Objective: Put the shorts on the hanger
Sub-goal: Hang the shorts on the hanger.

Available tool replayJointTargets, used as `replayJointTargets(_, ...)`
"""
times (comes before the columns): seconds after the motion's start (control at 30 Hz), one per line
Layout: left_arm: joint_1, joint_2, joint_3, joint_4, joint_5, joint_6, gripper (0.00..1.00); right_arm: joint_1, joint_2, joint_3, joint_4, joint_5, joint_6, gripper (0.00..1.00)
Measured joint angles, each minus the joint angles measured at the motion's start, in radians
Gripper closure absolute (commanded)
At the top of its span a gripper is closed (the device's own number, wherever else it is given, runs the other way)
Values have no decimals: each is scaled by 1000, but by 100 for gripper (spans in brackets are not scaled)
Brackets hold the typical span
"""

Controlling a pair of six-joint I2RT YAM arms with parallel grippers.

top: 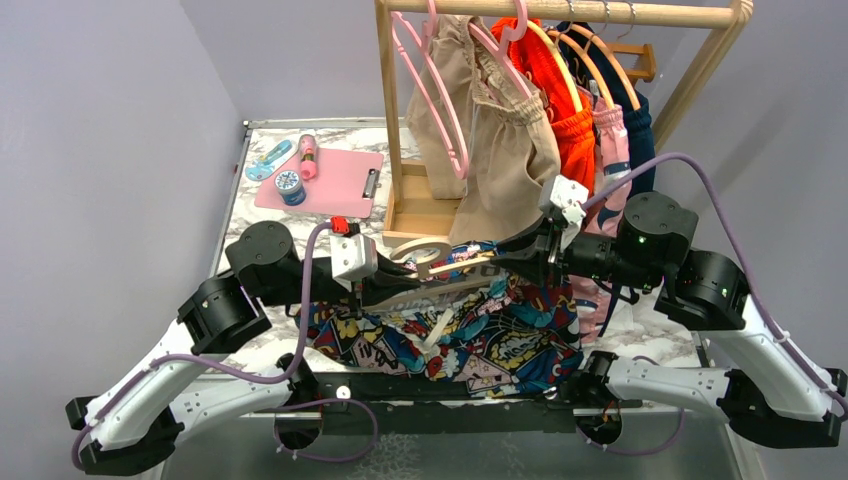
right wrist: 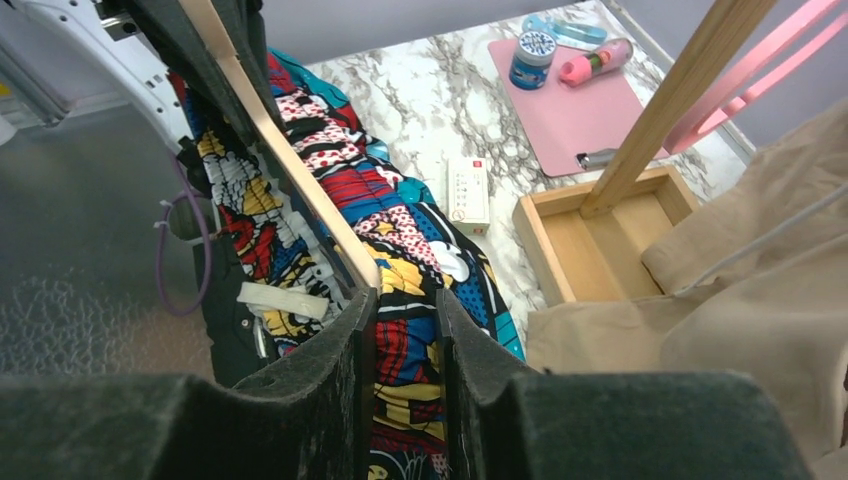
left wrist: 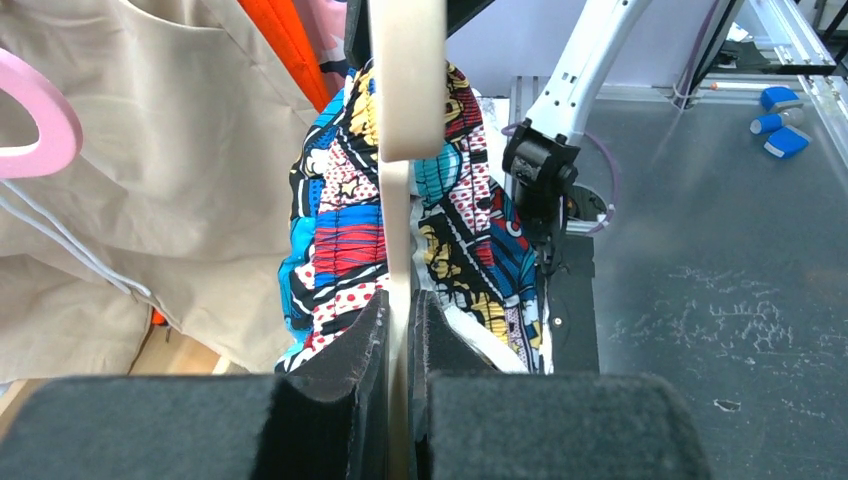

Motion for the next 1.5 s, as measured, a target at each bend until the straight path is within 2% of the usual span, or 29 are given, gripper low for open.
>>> replayJointTargets(0.1, 0, -3, 1, -10, -9, 0, 100, 2, 0, 0, -11, 26, 10, 71)
replayJointTargets(0.27, 0, -14, 11, -34, -14, 0, 100, 2, 0, 7, -23, 53, 26, 49)
replayJointTargets(0.47, 0, -29, 38, -31, 8, -3, 100, 1, 6, 106, -38, -20, 33, 39)
replayJointTargets(0.77, 0, 21, 83, 7, 123, -13, 100, -3, 65, 294, 35, -266, 29, 41)
replayJointTargets(1.1, 0, 175, 121, 7, 206, -3, 100, -3, 192, 202, 30, -400, 17, 42)
replayJointTargets(1.5, 0, 265, 190, 16, 254, 16, 100, -3, 168, 159, 36, -417, 21, 51)
